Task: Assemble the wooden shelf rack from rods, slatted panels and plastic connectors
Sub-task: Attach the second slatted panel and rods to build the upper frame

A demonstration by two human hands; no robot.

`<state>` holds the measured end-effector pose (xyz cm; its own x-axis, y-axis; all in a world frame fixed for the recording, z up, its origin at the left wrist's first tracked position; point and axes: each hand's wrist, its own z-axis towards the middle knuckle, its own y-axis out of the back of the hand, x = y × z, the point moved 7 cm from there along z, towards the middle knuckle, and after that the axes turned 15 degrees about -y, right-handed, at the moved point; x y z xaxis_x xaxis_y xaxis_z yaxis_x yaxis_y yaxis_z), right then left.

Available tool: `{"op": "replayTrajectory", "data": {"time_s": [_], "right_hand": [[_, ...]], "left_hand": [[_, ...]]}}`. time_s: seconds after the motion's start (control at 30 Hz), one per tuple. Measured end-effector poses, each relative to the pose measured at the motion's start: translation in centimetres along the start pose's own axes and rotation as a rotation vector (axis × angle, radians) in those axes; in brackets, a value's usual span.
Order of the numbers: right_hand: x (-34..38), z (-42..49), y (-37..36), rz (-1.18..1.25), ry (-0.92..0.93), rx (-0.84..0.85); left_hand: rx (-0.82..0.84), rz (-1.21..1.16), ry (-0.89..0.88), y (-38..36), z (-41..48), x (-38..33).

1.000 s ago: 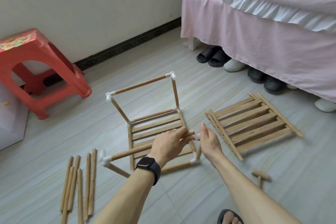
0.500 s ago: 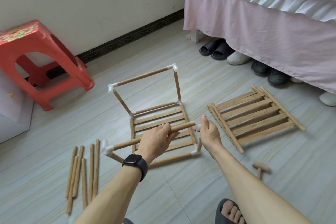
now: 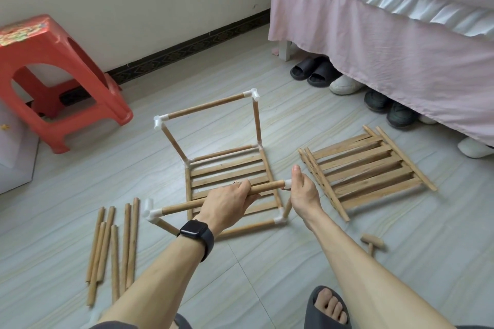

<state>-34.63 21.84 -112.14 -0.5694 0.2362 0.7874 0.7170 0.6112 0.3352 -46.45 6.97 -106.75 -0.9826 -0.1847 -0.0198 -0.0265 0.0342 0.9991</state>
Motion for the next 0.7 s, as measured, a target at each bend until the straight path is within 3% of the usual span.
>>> {"op": "replayTrajectory", "data": {"time_s": [0.3,0.47,0.7], "right_hand": [[0.2,0.8,-0.4,-0.116,0.026,0.105],[1.2,0.3,-1.1,-0.284,0.152,0.092],[1.2,0.6,-1.1,-0.395,0.189,0.073]], "left_hand": [[0.036,0.023,-0.022,0.1,0.4,0.1],[0.023,0.061,-0.032,-0.2,0.7,-0.1],[0.0,0.067,-0.032,-0.6,0.7,-0.3]]}}
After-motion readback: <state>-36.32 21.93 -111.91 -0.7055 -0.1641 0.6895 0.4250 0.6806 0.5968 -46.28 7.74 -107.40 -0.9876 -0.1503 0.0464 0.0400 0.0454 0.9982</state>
